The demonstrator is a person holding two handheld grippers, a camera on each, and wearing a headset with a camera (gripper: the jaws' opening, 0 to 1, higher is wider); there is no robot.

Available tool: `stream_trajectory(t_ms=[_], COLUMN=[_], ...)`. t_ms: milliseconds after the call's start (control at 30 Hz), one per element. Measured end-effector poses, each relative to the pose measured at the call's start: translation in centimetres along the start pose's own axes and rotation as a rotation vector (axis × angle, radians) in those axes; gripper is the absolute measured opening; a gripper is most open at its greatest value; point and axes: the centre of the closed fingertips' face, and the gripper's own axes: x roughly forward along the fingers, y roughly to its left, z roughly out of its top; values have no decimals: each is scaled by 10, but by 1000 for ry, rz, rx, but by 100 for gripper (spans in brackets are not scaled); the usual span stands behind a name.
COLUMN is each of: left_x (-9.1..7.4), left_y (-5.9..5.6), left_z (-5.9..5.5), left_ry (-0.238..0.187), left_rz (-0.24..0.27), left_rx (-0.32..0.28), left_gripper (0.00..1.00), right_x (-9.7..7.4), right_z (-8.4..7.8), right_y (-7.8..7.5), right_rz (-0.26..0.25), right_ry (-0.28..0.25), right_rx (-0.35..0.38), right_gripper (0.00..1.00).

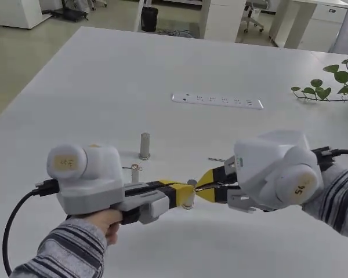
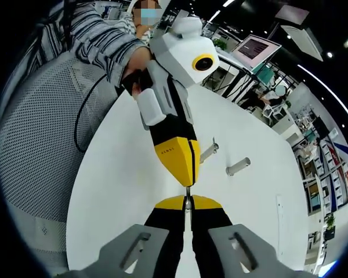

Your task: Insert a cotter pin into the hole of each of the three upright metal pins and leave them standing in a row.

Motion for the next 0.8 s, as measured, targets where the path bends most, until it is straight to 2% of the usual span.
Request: stream_trajectory(t_ms=[100,233,467,700,800], left_x=[0,0,-1,-2,-3], left_y=[0,-1,-9,-19,-20], left_z=[-1,-2,-5,-5,-7], left_ry=[0,5,30,43,55], left_rz=[-3,-3,-19,-64,-78], left_rx=[7,101,168,259,273], left_gripper=[0,0,0,0,0], right_x=[0,1,0,-2,-3], right_z=[0,-2,-10,-15,-14], right_y=[0,1,3,8,13], right_rz=[-1,3,30,76,104], right_ry=[0,4,5,-11,-19], right_rx=[9,19,97,185,202], right_gripper=[0,0,0,0,0])
